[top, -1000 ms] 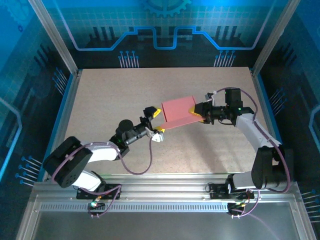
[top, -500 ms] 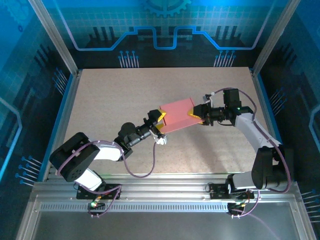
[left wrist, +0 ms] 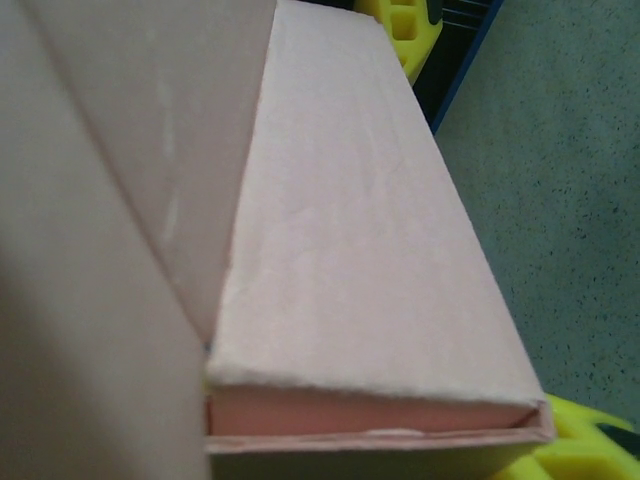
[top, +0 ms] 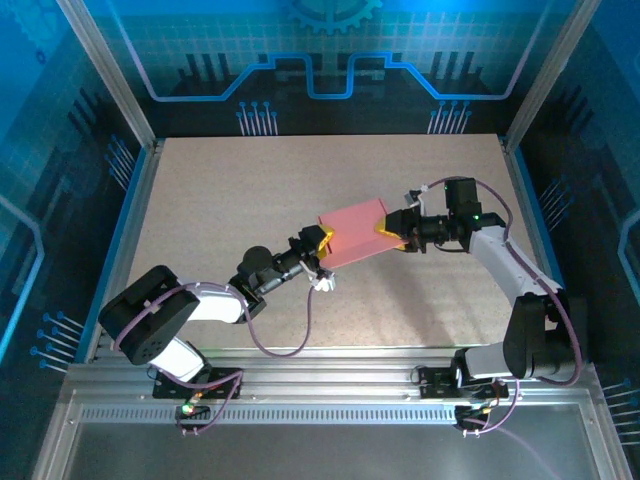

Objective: Fold the paper box

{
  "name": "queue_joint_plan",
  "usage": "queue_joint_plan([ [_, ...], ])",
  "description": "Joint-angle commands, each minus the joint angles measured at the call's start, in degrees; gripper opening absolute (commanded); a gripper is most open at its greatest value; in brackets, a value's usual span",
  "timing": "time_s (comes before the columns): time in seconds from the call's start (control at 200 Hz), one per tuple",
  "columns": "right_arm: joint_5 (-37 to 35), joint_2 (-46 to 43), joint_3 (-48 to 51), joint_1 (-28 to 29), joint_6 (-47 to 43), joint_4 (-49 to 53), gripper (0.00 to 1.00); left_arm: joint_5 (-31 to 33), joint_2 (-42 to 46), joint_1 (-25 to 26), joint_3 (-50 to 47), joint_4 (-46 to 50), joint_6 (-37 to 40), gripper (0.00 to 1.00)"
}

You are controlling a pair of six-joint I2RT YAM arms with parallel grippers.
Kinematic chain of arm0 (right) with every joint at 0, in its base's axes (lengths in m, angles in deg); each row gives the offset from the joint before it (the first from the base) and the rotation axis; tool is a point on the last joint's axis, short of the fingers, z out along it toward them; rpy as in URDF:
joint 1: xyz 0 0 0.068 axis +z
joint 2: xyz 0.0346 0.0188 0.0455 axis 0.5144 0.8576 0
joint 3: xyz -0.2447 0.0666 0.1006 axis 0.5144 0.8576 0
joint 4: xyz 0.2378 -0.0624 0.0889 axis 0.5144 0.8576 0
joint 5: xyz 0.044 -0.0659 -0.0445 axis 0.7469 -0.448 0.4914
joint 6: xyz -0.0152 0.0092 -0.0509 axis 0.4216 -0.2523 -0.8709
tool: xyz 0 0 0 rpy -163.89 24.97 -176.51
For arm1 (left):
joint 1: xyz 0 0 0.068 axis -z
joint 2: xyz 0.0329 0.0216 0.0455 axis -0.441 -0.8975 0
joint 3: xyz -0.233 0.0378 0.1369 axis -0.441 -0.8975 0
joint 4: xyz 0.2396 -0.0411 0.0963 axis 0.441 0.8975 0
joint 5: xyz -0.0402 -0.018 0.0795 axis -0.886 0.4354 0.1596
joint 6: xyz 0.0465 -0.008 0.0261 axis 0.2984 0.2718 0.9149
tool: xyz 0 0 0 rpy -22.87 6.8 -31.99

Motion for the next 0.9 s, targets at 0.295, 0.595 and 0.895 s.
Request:
queue_joint_plan([
  [0.295, -0.06, -1.57, -3.12, 0.70, -0.93, 2.84, 0.55, 0.03, -0.15, 0.43, 0.66, -1.64, -6.44, 0.31],
  [0.595, -12.57, -5.74, -9.04, -2.43, -5.13, 8.81, 0.97, -1.89, -1.42, -1.86, -0.03, -1.10, -28.12, 0.30],
  [0.895, -24.48, -15.47, -13.41, -1.82, -26.63, 11.73, 0.93, -10.24, -0.80, -5.02, -1.57, 5.14, -60.03, 0.29],
])
